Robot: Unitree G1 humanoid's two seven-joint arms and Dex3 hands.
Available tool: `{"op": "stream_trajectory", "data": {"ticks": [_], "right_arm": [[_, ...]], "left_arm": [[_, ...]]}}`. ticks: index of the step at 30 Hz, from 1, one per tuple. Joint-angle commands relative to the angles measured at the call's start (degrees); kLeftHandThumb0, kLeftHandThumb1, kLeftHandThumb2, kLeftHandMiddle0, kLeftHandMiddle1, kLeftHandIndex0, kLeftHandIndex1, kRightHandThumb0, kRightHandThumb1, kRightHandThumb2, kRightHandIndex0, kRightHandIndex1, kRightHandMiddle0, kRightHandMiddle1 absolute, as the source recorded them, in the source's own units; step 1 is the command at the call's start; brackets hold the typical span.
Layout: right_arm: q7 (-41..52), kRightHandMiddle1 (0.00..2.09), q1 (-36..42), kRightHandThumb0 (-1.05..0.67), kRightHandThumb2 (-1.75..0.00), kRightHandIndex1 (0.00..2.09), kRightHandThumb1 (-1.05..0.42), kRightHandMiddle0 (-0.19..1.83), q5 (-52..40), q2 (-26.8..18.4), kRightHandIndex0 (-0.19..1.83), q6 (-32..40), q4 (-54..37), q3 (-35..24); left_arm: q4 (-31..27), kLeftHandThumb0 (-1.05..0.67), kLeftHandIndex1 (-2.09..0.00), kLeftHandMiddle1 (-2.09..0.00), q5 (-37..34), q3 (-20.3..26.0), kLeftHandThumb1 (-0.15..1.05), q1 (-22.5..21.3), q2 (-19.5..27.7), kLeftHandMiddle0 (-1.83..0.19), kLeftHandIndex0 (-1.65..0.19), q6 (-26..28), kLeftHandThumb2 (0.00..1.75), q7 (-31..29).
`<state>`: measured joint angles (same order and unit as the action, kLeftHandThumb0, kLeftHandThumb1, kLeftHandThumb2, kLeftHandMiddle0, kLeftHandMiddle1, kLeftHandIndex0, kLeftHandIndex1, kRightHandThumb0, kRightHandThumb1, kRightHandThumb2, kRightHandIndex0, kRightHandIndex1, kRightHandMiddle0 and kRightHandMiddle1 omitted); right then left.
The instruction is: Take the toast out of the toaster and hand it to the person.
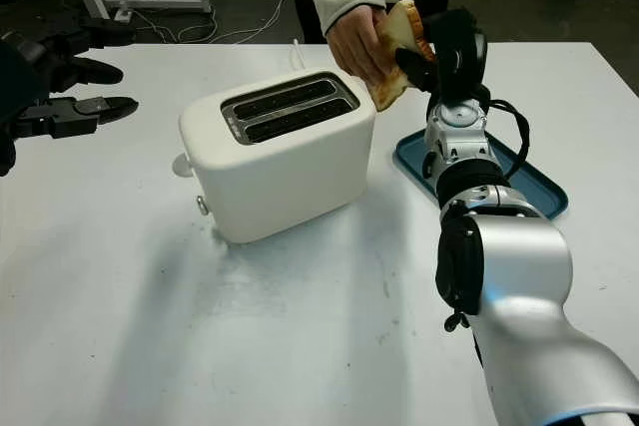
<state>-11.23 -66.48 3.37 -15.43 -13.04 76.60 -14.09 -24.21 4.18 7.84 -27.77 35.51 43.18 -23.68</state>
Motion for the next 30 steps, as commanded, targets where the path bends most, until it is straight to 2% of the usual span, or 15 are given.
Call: {"op": "stream_trajectory", "data": {"ticks": [1, 17, 19, 21, 22, 23, 24, 25, 26, 27, 29, 30], "right_arm": [[-0.09, 1.75, -0.2, 0.08, -0.05, 1.75, -0.92, 0.43, -0.1, -0.06, 0.67, 0.26, 0.1, -0.05], [2.59, 1.75, -0.14, 0.03, -0.07, 1.75, -0.92, 0.38, 1.19, -0.94, 0.64, 1.11, 0.18, 1.74], [3.96, 1.75, -0.23, -0.11, -0.03, 1.75, -0.88, 0.42, 1.27, -1.4, 0.67, 1.69, 0.12, 2.11], [5.67, 1.75, -0.4, -0.36, -0.01, 1.75, -0.83, 0.37, 0.67, -1.79, 0.6, 2.22, -0.07, 1.86], [6.64, 1.35, -0.44, -0.52, -0.01, 1.62, -0.83, 0.45, 0.64, -2.09, 0.54, 2.36, -0.2, 1.97], [8.31, 0.99, -0.48, -0.61, -0.01, 1.38, -0.83, 0.5, 0.61, -2.55, 0.5, 2.59, -0.34, 2.12], [10.28, 0.5, -0.49, -0.71, -0.01, 0.8, -0.87, 0.48, 0.63, -3.08, 0.41, 2.63, -0.51, 2.33], [11.97, 0.27, -0.44, -0.78, -0.01, 0.48, -0.89, 0.44, 0.64, -3.53, 0.37, 2.49, -0.69, 2.5], [13.51, 0.14, -0.37, -0.83, -0.02, 0.28, -0.91, 0.39, 0.83, -4.06, 0.32, 2.15, -0.97, 2.86], [14.36, 0.06, -0.23, -0.88, -0.07, 0.12, -0.91, 0.24, 1.2, -4.55, 0.22, 1.54, -1.3, 3.37], [14.43, 0.01, 0.42, -0.9, -0.19, 0.16, -0.92, 0.11, 2.51, -5.63, 0.34, -0.36, -2.17, 4.98], [14.74, 0.04, 1.02, -0.9, -0.27, 0.63, -0.92, 0.08, 2.86, -6.2, 0.34, -1.15, -2.93, 5.56]], "left_arm": [[0.07, -0.03, -0.51, -0.95, -0.23, 0.17, 0.88, 0.12, 0.16, -0.08, -0.24, 0.01, 0.2, 0.75], [0.1, -0.01, -0.48, -0.92, -0.14, 0.05, 0.91, 0.33, 0.55, -0.1, -0.26, -0.22, 0.17, 0.59], [0.49, -0.03, -0.47, -0.92, -0.16, 0.18, 0.9, 0.52, 0.41, -0.1, -0.27, -0.68, 0.16, 0.72], [0.55, -0.05, -0.47, -0.92, -0.03, 0.1, 0.9, 0.6, 0.53, -0.11, -0.27, -0.78, 0.16, 0.72], [0.54, -0.06, -0.47, -0.92, -0.08, 0.16, 0.9, 0.64, 0.45, -0.11, -0.27, -0.81, 0.16, 0.76], [0.58, -0.05, -0.47, -0.92, -0.29, 0.36, 0.9, 0.71, 0.19, -0.11, -0.27, -0.86, 0.16, 0.84], [0.47, -0.05, -0.47, -0.92, -0.29, 0.38, 0.9, 0.79, 0.13, -0.11, -0.27, -0.84, 0.16, 0.91], [0.41, -0.05, -0.47, -0.93, -0.3, 0.42, 0.9, 0.9, 0.08, -0.11, -0.27, -0.88, 0.16, 0.96], [0.34, -0.05, -0.47, -0.93, -0.35, 0.46, 0.9, 1.01, 0.03, -0.11, -0.27, -0.9, 0.16, 1.0], [0.2, -0.05, -0.47, -0.93, -0.39, 0.52, 0.91, 1.12, -0.05, -0.1, -0.27, -0.71, 0.16, 1.09], [-0.11, -0.06, -0.47, -0.93, -0.41, 0.68, 0.91, 1.48, -0.25, -0.1, -0.26, -0.39, 0.16, 1.37], [-0.17, -0.07, -0.46, -0.93, -0.76, 1.13, 0.9, 1.94, -0.6, -0.1, -0.26, -0.63, 0.16, 1.48]]}}
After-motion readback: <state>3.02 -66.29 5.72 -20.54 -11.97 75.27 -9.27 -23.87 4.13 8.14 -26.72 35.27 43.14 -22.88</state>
